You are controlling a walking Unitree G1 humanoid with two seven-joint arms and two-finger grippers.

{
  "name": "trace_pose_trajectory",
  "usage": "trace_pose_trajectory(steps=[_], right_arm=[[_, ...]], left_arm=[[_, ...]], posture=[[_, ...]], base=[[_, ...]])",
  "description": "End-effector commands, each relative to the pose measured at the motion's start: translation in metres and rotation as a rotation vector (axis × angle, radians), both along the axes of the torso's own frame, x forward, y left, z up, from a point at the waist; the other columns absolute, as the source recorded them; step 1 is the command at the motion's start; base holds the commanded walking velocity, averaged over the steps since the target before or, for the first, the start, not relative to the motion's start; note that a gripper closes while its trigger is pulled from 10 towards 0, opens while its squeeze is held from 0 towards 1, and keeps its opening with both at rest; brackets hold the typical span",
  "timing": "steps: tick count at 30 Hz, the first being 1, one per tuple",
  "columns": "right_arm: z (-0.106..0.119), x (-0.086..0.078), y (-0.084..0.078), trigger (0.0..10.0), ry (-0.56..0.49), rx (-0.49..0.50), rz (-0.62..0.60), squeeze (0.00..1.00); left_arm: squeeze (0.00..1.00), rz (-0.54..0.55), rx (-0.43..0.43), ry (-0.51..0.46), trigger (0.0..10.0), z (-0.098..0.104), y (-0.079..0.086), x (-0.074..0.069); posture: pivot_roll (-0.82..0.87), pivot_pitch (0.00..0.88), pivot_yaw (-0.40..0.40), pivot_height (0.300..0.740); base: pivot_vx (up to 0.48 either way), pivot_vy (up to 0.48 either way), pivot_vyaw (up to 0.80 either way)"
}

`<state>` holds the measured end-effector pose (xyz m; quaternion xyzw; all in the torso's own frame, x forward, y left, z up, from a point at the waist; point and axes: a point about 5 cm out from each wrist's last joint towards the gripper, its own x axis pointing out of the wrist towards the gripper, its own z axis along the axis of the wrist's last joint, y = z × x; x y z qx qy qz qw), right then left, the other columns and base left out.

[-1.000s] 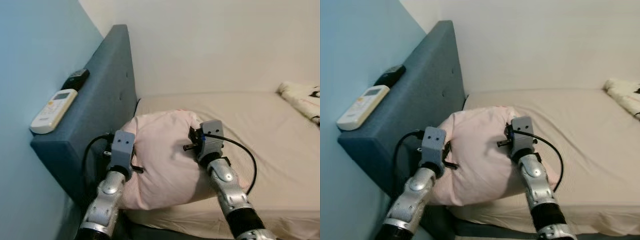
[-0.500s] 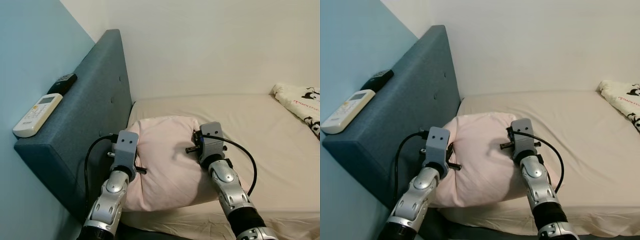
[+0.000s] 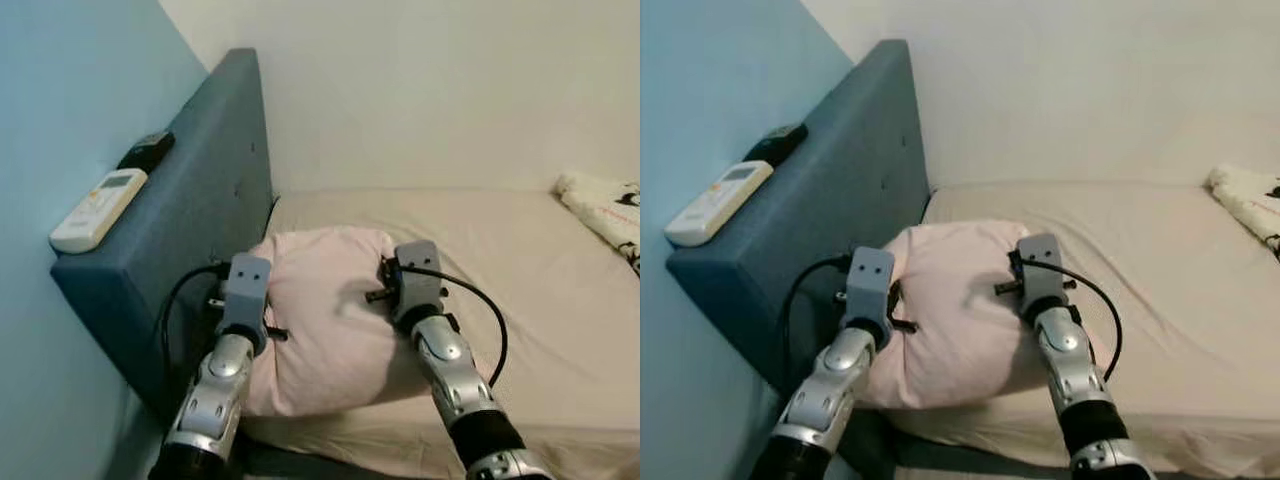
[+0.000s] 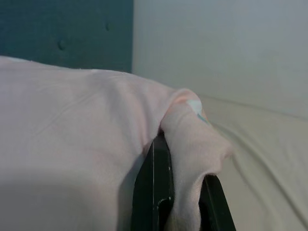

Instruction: Clean up the room

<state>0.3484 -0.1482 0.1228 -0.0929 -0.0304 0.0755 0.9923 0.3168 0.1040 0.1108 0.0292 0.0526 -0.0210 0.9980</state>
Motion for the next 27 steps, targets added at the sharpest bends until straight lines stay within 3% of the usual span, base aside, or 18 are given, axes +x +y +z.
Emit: trace_pose_trajectory(steps=[1, 10, 14, 23, 27], right_arm=[[0.005, 0.001, -0.006, 10.0, -0.03, -0.007, -0.021, 0.0], [0.004, 0.003, -0.005, 10.0, -0.019, 0.022, -0.023, 0.0], [0.003, 0.005, -0.004, 10.0, -0.003, 0.063, -0.023, 0.0], [0.015, 0.018, 0.005, 10.0, -0.017, 0.089, 0.007, 0.0], [0.028, 0.027, 0.009, 10.0, -0.034, 0.099, 0.013, 0.0]], left_arm=[[0.0, 0.054, 0.005, -0.028, 10.0, 0.006, 0.009, 0.003], [0.0, 0.08, -0.027, -0.016, 10.0, 0.003, 0.017, 0.004], [0.0, 0.04, 0.007, -0.047, 10.0, 0.006, 0.017, 0.006], [0.0, 0.028, 0.039, -0.121, 10.0, 0.021, 0.01, 0.023], [0.0, 0.043, 0.047, -0.192, 10.0, 0.039, 0.012, 0.034]], posture=[[-0.01, 0.067, 0.028, 0.74], [-0.01, 0.059, 0.022, 0.74], [-0.01, 0.058, 0.021, 0.74], [-0.01, 0.053, 0.025, 0.74], [-0.01, 0.047, 0.024, 0.74]], base=[[0.0, 0.0, 0.0], [0.0, 0.0, 0.0], [0.0, 0.0, 0.0], [0.0, 0.0, 0.0], [0.0, 0.0, 0.0]])
